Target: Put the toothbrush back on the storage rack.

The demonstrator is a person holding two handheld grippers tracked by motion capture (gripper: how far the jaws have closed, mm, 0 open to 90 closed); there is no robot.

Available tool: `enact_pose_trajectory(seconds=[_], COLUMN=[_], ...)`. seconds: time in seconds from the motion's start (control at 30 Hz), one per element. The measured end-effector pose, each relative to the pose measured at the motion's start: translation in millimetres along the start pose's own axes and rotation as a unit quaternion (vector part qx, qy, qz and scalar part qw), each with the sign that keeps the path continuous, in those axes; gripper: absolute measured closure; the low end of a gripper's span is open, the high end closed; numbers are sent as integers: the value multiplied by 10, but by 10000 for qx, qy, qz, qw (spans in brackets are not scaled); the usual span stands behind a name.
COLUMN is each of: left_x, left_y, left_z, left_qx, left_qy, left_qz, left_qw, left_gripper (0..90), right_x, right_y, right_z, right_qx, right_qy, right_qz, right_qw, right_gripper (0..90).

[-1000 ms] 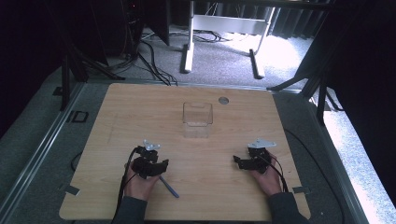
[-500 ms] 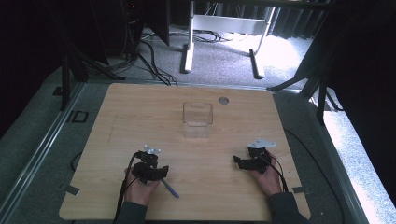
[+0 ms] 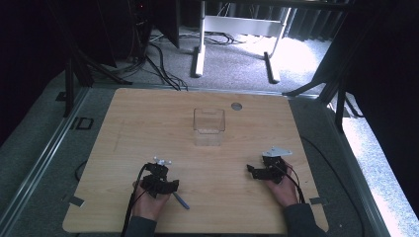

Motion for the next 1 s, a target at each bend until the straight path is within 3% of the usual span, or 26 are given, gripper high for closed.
enact_pose_trajectory(seconds=[0.6,1.0], left_x=[-50,-97], left_y=[-47,-55], left_z=[-22,-67], left_qx=[10,-148], left_qy=[50,252], left_qz=[188,347], left_qw=[9998,9990], left_gripper=[495,541], right_x=[0,0], right_y=[0,0], right_z=[2,1], right_qx=[-10,-7], right_qy=[2,3], right_qz=[5,2], right_qw=[10000,10000], right_gripper=[186,186])
Point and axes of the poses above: each handheld gripper's, and its own axes: x roughly backward along the jaws, y roughly out of its top, z roughly to its left, the point moved 3 cm from there along -x, roughly forward along the jaws, and after that the axes turned 3 degrees about y, right-handed, at the moved point
